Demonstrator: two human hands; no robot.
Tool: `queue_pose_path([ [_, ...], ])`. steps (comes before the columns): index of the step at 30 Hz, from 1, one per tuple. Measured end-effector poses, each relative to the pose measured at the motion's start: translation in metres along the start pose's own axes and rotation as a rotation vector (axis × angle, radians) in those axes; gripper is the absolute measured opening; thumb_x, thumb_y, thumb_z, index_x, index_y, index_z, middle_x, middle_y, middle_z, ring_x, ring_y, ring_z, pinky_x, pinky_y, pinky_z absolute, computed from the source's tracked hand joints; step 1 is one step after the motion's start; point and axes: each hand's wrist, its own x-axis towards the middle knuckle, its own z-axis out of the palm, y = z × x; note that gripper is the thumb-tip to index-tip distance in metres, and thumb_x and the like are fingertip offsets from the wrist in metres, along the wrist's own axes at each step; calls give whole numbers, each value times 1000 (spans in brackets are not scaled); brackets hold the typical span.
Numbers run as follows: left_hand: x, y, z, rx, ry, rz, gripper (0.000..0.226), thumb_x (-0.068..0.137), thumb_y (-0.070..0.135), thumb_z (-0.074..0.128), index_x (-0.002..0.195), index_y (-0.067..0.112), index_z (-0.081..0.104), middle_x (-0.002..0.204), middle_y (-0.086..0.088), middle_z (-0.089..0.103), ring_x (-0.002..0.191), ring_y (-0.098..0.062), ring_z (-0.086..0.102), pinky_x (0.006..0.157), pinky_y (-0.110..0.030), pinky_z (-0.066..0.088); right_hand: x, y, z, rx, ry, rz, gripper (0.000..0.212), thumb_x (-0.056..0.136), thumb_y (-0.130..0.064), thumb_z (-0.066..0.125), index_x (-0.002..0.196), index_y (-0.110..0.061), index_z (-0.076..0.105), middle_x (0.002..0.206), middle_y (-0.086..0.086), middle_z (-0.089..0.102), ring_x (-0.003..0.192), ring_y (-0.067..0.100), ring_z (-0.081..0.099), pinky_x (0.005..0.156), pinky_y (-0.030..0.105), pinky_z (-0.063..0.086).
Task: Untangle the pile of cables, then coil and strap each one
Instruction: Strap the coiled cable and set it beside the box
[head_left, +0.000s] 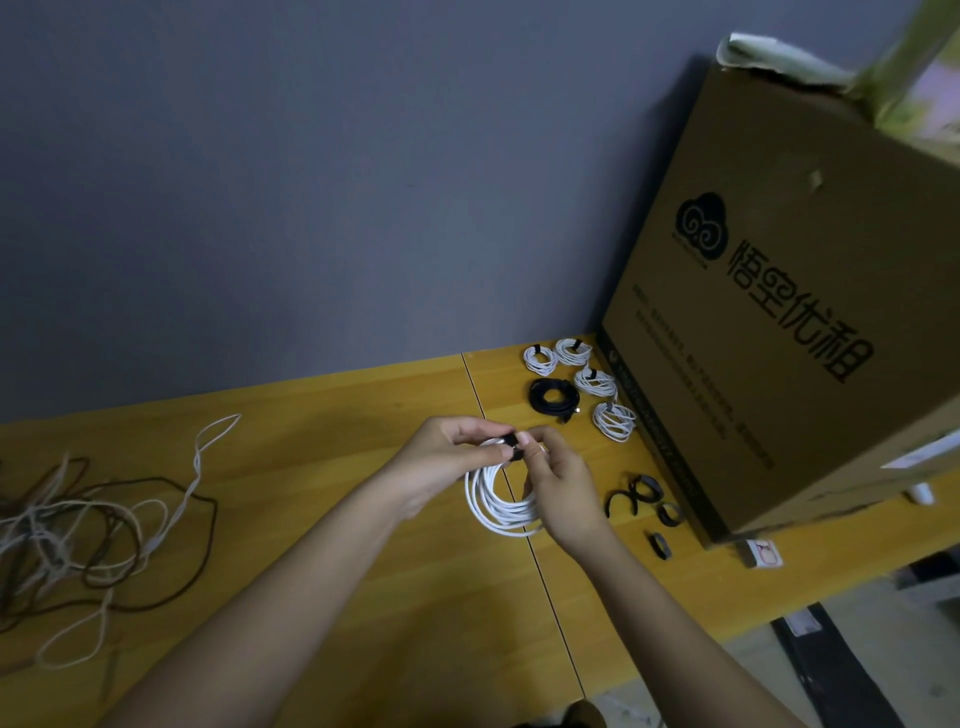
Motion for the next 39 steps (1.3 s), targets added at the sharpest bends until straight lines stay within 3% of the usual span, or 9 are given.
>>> queue_pose_path([
  [5, 1, 5, 1, -24, 35, 13, 23, 81, 5, 73, 100, 16, 73, 99, -7, 73, 86, -13, 72, 67, -14, 51, 3, -7, 0, 61, -8, -34, 16, 100, -31, 46, 95, -28, 61, 56, -2, 53, 53, 11, 50, 51, 27, 39],
  [9, 1, 11, -4, -109, -46, -12, 20, 84, 10, 69, 102, 18, 73, 102, -9, 73, 98, -19, 69, 87, -25, 53, 5, -12, -1, 81, 19, -81, 18, 100, -29, 46, 95, -21, 62, 60, -4, 54, 57, 11, 51, 55, 32, 40],
  [16, 5, 13, -1, -58, 24, -24, 17, 86, 12, 69, 101, 14, 73, 99, -8, 74, 98, -21, 69, 89, -29, 53, 2, -12, 4, 52, 81, -116, 23, 100, -30, 45, 86, -19, 60, 58, -6, 52, 57, 9, 50, 57, 40, 41],
  [22, 4, 12, 0, -15, 29, 26, 22, 81, 1, 72, 98, 15, 72, 92, -2, 75, 84, -15, 72, 71, -15, 52, 5, -10, 6, 18, 94, -93, 25, 101, -30, 42, 83, -23, 58, 57, -8, 53, 56, 9, 50, 58, 42, 42],
  [26, 6, 9, 2, -5, 87, 60, 20, 80, 1, 73, 93, 16, 74, 93, -6, 75, 82, -16, 72, 71, -15, 52, 5, -8, 0, 36, 14, -127, 20, 102, -34, 37, 107, -37, 56, 74, -8, 63, 67, 6, 59, 64, 27, 46],
  [28, 7, 9, 2, 7, 113, 64, 19, 80, 1, 72, 90, 18, 73, 92, -6, 75, 82, -15, 72, 73, -15, 52, 4, -6, -6, 29, -50, -134, 24, 102, -39, 34, 121, -45, 47, 84, -1, 66, 71, 14, 61, 65, 28, 46],
  [30, 9, 10, 3, -8, 130, 74, 19, 81, 2, 72, 89, 19, 73, 89, -4, 75, 81, -12, 72, 72, -14, 51, 4, -7, -10, 21, -103, -196, 26, 101, -38, 40, 126, -41, 46, 97, -8, 64, 82, 11, 62, 71, 29, 48],
  [33, 10, 13, 4, 23, 151, 97, 19, 80, 3, 73, 87, 21, 73, 87, 0, 75, 82, -5, 70, 70, -11, 48, 4, -7, -13, -109, -8, -351, 21, 95, -21, 56, 115, -24, 56, 112, -15, 54, 108, 1, 53, 86, 20, 44],
  [39, 7, 16, 2, 26, 146, 105, 19, 81, 6, 73, 90, 22, 74, 89, 2, 75, 83, -4, 69, 69, -10, 48, 6, -10, -16, -331, 200, -539, 7, 84, -16, 72, 90, -13, 67, 105, -9, 56, 101, 3, 52, 82, 6, 36],
])
